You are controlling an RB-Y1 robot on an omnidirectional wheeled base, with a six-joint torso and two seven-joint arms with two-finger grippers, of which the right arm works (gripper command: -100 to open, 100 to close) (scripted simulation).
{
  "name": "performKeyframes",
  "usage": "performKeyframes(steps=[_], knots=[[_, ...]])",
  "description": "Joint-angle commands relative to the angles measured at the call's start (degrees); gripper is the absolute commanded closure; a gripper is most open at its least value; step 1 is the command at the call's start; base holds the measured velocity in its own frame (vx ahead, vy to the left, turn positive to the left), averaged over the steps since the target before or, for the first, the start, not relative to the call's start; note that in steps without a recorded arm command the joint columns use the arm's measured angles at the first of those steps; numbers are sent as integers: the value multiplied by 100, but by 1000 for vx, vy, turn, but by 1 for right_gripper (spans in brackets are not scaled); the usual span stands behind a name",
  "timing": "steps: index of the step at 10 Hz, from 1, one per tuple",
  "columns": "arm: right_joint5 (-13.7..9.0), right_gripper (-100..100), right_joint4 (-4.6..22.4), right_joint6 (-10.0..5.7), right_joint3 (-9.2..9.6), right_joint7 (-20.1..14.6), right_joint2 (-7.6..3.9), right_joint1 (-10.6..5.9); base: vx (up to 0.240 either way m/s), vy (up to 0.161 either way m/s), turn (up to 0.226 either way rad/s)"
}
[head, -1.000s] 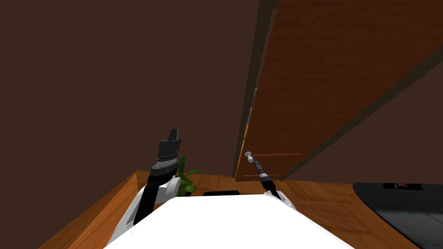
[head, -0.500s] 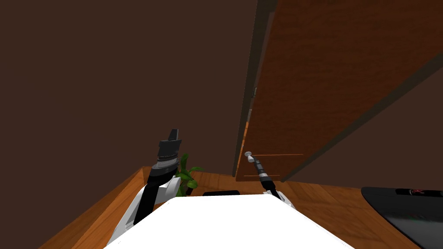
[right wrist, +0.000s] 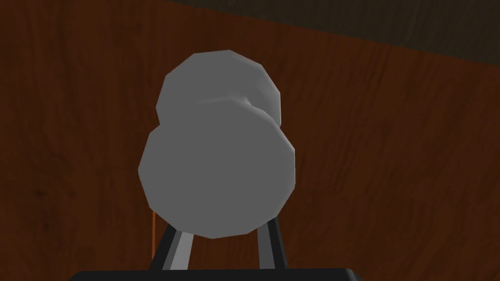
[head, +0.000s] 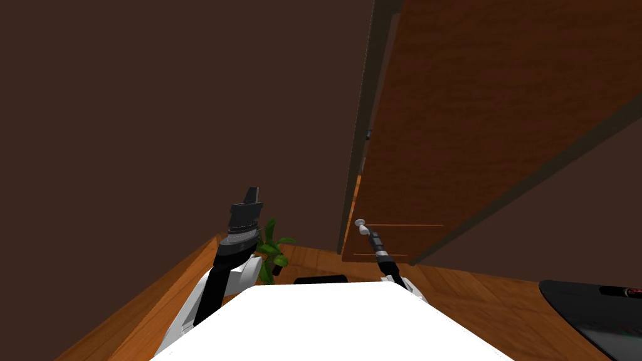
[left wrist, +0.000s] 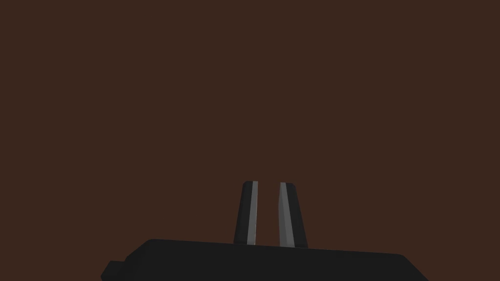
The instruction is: Pull the door open
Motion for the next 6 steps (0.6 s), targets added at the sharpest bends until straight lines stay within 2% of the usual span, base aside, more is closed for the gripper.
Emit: performKeyframes(steps=[1,2,4,6], knots=[[-147,100,29,-75,188,-286,69,-99,-37,-10,122],[-147,100,29,-75,188,-364,69,-99,-20,-9,48],[-473,100,37,-32,328,-738,44,-125,-60,-12,91],[-473,100,37,-32,328,-843,44,-125,-44,-29,18]])
